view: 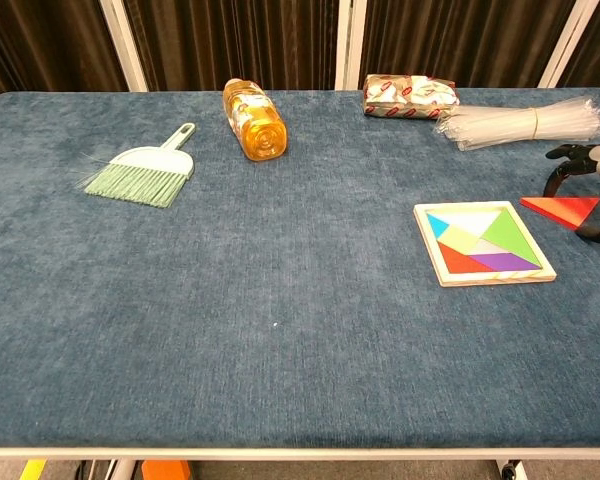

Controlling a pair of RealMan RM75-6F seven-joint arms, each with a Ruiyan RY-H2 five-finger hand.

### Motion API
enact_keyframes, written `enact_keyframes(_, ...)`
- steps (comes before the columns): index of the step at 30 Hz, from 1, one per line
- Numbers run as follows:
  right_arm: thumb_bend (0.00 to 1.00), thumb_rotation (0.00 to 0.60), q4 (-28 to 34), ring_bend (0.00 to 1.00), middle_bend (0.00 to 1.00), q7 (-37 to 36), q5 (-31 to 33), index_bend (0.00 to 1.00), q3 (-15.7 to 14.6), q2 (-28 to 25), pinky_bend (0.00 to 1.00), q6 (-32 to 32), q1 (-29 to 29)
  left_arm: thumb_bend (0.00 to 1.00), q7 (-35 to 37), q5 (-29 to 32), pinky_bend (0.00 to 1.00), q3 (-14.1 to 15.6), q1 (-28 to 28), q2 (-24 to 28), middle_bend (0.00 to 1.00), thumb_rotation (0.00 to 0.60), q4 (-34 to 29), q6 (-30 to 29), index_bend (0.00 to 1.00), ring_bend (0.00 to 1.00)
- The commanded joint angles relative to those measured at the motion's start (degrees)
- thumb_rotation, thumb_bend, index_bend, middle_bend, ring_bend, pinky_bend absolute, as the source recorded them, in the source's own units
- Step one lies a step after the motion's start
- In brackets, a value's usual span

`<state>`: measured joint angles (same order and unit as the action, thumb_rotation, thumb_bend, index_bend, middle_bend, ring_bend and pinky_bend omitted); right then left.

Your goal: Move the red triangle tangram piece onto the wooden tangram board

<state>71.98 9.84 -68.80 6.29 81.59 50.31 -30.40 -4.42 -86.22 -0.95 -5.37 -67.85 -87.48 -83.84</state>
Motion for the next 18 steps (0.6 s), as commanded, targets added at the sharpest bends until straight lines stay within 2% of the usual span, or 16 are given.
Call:
enact_keyframes(1, 0.23, 0.6, -0.1, 0.0, 0.0, -0.1, 0.0, 0.45, -0.1, 0.0, 0.0, 0.1, 0.0, 0.0, 0.0, 0.0, 0.12, 0.0, 0.0, 0.0, 0.08, 0.6, 0.0, 0.0, 0.15, 0.02)
enact_keyframes(10, 0.23, 0.6, 0.0, 0.0, 0.0, -0.6, -0.3, 0.49, 0.2, 0.0, 0.0, 1.2, 0.1, 0.0, 0.2, 0.1, 0.12, 0.0, 0.0, 0.0, 0.08, 0.6, 0.1, 0.1, 0.15, 0.02)
enact_keyframes(18, 0.23, 0.6, 3.7, 0.0, 0.0, -1.1, -2.4, 0.5, 0.5, -1.9, 0.0, 3.0, -0.2, 0.0, 0.6, 0.2, 0.12, 0.1, 0.0, -0.1, 0.08, 0.6, 0.3, 0.3, 0.15, 0.02)
